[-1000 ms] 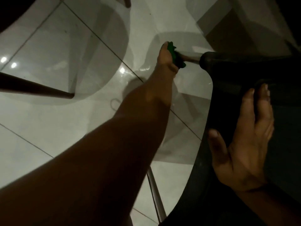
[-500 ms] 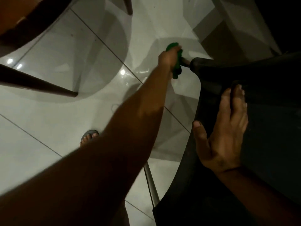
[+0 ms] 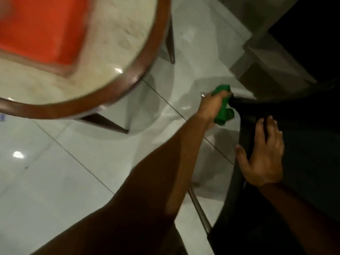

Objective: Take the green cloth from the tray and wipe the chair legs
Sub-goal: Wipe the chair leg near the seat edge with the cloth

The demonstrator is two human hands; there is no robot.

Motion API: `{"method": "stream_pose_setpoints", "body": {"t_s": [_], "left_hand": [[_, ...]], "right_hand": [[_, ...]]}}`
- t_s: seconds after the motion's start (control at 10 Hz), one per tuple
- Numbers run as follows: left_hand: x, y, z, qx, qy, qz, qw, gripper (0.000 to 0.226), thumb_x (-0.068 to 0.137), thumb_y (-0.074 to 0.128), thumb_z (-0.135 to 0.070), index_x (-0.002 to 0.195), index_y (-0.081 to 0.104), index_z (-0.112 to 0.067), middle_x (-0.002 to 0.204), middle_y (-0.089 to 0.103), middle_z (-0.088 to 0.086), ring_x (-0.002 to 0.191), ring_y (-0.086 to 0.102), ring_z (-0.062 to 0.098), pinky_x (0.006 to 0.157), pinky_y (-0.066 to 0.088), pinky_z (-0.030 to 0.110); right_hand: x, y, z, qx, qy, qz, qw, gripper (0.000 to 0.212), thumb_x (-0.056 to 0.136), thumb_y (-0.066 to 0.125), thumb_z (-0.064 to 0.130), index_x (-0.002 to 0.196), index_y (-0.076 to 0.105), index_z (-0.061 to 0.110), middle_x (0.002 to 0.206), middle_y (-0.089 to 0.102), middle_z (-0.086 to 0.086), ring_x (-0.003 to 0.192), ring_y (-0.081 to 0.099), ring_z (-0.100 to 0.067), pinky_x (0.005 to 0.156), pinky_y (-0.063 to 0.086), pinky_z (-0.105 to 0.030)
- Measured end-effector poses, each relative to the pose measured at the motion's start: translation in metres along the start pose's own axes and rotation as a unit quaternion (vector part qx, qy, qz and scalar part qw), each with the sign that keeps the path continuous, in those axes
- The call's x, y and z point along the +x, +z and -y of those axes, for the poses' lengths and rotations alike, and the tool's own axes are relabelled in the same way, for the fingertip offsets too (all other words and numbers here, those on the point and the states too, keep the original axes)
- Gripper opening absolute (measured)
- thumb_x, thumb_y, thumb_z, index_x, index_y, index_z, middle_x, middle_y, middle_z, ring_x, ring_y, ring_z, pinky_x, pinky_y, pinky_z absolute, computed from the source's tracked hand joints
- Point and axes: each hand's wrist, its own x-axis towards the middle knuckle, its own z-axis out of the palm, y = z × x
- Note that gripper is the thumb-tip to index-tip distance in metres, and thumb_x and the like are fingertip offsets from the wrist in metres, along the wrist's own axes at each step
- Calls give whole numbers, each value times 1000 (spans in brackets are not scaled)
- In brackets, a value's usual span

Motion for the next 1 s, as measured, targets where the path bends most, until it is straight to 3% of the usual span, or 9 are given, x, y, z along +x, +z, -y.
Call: {"method": "stream_pose_setpoints", "body": {"t_s": [0.1,0.3,0.4,0.5,0.6,0.7,0.8,0.9,1.0], "left_hand": [[-65,-39,-33,80,50,12,995,31,82,75,-26,109,68,-14,88,68,9,67,64,24,63,56,32],[-182,-129,-115,190,214,18,958,12,88,72,-18,97,67,-24,87,70,3,76,68,16,68,59,30],[-210,-186,-169,306,338,-42,889,14,85,73,-27,96,65,-24,95,66,-7,91,66,13,83,58,31],[-209,-242,-219,406,410,-143,804,29,83,72,-32,109,68,-20,126,59,0,116,52,8,97,42,21],[-186,-288,-251,458,409,-211,760,46,80,69,-36,118,68,-11,144,49,16,131,50,29,106,40,30],[-157,-312,-262,550,338,-228,729,59,82,64,-44,132,59,-13,155,38,21,136,42,44,110,42,51],[-135,-319,-251,635,254,-225,694,69,88,60,-50,147,44,-17,163,24,21,147,24,45,114,34,60],[-123,-321,-251,665,206,-201,689,78,91,54,-53,157,27,-20,168,11,21,153,7,47,121,18,63],[-146,-307,-257,664,230,-202,682,82,93,54,-49,161,19,-18,170,9,24,156,2,46,123,9,61]], "right_hand": [[-8,-9,41,33,68,-27,997,81,95,35,62,157,27,9,164,20,-25,150,23,-45,121,23,-68],[7,-21,203,193,47,-106,974,60,103,37,40,154,35,9,160,33,-20,147,32,-32,119,34,-49],[54,-27,274,230,12,-117,966,58,104,41,38,154,36,11,158,37,-18,145,38,-34,117,39,-54],[101,-27,330,162,-33,-64,984,58,103,40,39,154,33,12,159,35,-18,145,35,-37,119,34,-56],[136,-22,374,82,-63,-55,993,60,101,40,38,152,35,8,158,36,-22,146,33,-39,120,29,-57],[157,-15,397,15,-56,-43,997,60,100,50,37,151,37,7,157,38,-24,146,35,-40,121,28,-56],[160,-12,408,-35,-36,-12,999,62,100,53,38,151,37,8,158,38,-23,147,35,-41,121,28,-55],[162,-23,408,-50,-25,51,997,64,100,52,39,154,30,12,160,34,-19,148,33,-37,122,29,-52],[160,-63,414,79,68,77,992,66,99,57,40,155,28,18,153,44,-12,138,46,-32,111,44,-48]]}}
